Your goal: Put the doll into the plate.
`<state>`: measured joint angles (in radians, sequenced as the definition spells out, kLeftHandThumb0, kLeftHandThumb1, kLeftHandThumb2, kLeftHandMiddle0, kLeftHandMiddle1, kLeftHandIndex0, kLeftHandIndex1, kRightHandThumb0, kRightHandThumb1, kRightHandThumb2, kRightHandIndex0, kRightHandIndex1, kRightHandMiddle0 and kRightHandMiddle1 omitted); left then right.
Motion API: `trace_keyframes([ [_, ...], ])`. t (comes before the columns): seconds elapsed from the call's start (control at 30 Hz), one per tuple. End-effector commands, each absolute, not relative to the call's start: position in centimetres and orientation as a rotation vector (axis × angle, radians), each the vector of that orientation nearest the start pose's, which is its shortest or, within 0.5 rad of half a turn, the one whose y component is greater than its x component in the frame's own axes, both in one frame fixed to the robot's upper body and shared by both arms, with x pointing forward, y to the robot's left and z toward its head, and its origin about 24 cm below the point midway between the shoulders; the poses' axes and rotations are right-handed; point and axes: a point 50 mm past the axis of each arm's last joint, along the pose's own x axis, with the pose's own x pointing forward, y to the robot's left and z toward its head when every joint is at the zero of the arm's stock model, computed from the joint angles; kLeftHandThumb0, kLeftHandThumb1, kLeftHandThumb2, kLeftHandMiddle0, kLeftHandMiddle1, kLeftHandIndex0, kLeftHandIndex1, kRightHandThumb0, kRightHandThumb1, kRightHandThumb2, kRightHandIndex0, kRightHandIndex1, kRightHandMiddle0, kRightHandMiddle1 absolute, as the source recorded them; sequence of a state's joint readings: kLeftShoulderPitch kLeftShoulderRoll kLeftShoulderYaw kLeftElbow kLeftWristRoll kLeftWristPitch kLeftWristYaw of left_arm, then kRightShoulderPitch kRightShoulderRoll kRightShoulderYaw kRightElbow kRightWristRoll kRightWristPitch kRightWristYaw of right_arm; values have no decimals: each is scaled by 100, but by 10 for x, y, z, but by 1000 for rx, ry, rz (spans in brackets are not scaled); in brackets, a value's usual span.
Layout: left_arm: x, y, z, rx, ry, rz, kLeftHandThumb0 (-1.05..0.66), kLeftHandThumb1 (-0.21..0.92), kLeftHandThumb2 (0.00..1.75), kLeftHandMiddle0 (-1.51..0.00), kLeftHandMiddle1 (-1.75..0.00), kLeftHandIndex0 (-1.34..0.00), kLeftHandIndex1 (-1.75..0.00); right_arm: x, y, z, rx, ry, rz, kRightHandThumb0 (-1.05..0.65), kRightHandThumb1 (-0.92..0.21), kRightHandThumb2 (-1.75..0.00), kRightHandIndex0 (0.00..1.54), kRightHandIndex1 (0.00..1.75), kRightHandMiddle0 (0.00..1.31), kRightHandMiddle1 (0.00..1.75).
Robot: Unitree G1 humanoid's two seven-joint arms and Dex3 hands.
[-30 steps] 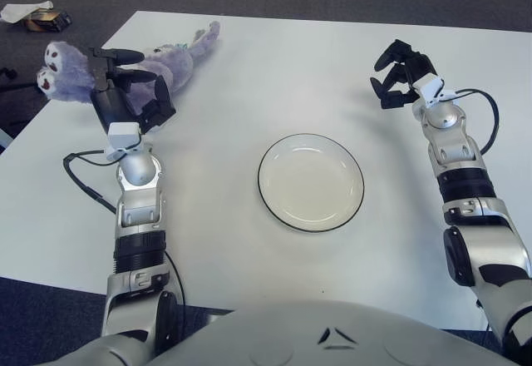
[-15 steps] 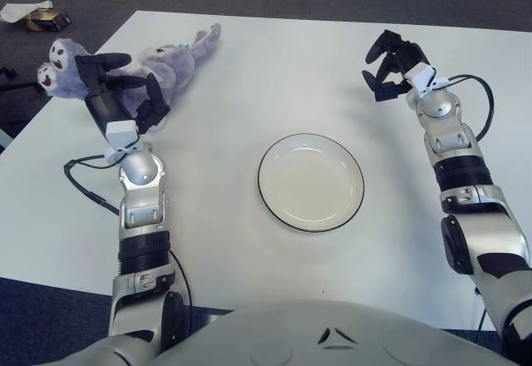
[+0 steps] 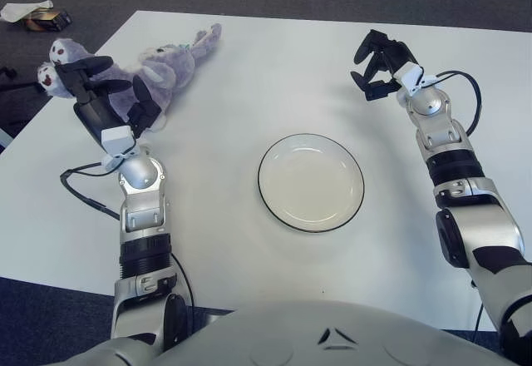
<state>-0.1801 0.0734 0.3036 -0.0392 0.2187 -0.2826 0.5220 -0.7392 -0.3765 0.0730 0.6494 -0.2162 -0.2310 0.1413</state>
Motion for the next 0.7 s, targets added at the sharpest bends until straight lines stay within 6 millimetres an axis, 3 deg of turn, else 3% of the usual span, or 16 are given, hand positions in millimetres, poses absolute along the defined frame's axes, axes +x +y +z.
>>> trace_keyframes([
  [0.0, 248, 239, 126, 191, -580, 795, 0, 82, 68, -27, -168, -9, -175, 381, -174, 154, -630, -278, 228, -1, -40, -117, 61, 157, 36, 175],
  [0.17, 240, 241, 127, 180, -660, 852, 0, 90, 54, -22, -163, -11, -175, 384, -170, 153, -616, -275, 247, -1, -36, -126, 60, 170, 34, 175],
  [0.33, 235, 241, 131, 199, -763, 900, 0, 92, 52, -20, -164, -11, -175, 384, -169, 152, -603, -271, 257, -1, -35, -129, 60, 173, 34, 175],
  [0.6, 230, 241, 138, 347, -916, 1089, 0, 86, 60, -17, -162, -21, -175, 387, -166, 150, -593, -259, 269, -1, -36, -127, 62, 169, 33, 175],
  [0.67, 229, 240, 137, 363, -935, 1114, -18, 78, 70, -8, -158, -27, -174, 387, -165, 149, -587, -258, 271, -1, -36, -126, 62, 168, 34, 175],
])
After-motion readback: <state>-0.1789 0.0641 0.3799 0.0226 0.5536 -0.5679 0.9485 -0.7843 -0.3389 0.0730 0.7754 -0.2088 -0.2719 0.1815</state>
